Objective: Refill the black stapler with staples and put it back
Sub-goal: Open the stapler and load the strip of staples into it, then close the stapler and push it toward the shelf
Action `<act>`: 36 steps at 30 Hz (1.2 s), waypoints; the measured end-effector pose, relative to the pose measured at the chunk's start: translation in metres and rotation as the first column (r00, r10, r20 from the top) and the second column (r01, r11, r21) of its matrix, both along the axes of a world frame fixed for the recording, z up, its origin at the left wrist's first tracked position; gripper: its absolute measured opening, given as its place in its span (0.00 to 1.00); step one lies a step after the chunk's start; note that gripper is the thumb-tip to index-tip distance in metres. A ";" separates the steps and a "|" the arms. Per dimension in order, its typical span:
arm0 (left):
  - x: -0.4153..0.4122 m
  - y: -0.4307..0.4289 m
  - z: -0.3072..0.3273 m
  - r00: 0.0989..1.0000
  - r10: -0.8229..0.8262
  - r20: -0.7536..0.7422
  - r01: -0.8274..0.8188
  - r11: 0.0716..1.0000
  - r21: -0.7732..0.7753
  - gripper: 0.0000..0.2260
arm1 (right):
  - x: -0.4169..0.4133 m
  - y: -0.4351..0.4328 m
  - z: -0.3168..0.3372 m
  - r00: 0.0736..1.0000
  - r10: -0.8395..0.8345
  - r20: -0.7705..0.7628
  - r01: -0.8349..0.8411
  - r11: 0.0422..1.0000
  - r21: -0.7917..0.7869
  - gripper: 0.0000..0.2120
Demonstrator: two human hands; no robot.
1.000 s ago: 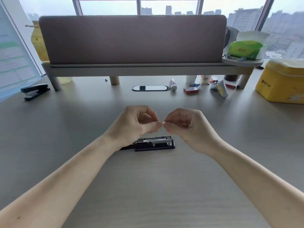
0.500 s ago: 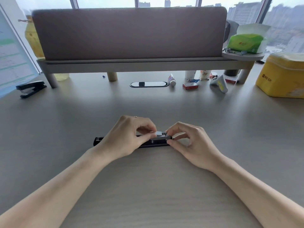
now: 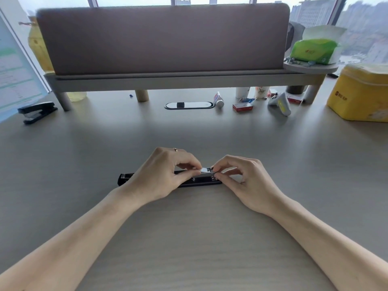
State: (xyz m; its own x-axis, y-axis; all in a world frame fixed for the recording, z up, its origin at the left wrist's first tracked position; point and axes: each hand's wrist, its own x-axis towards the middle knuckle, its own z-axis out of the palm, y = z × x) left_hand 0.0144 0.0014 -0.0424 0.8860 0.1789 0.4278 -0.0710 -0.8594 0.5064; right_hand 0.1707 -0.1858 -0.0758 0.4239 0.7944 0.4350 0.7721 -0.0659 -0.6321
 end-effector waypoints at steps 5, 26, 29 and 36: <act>0.001 0.001 0.000 1.000 -0.012 -0.010 0.012 1.000 0.029 0.03 | 0.001 0.000 -0.001 1.000 0.003 -0.001 -0.003 1.000 -0.002 0.03; -0.011 0.010 -0.007 0.991 0.085 -0.106 -0.081 0.996 0.044 0.11 | 0.001 -0.001 -0.002 0.994 0.003 -0.107 -0.003 1.000 0.005 0.09; -0.026 0.029 0.002 0.964 0.113 -0.241 -0.112 0.994 0.019 0.19 | 0.001 -0.001 -0.002 0.994 0.007 -0.113 -0.008 1.000 -0.010 0.16; -0.047 0.052 0.016 0.897 0.140 -0.420 -0.109 0.989 0.097 0.10 | 0.003 0.003 -0.002 0.991 -0.059 -0.119 0.043 0.991 -0.130 0.21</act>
State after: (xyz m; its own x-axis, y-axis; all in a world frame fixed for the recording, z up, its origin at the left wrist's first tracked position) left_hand -0.0321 0.0535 -0.0265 0.9585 0.2833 0.0309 0.2474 -0.8810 0.4033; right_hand 0.1739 -0.1833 -0.0782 0.5092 0.8157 0.2745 0.6828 -0.1887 -0.7059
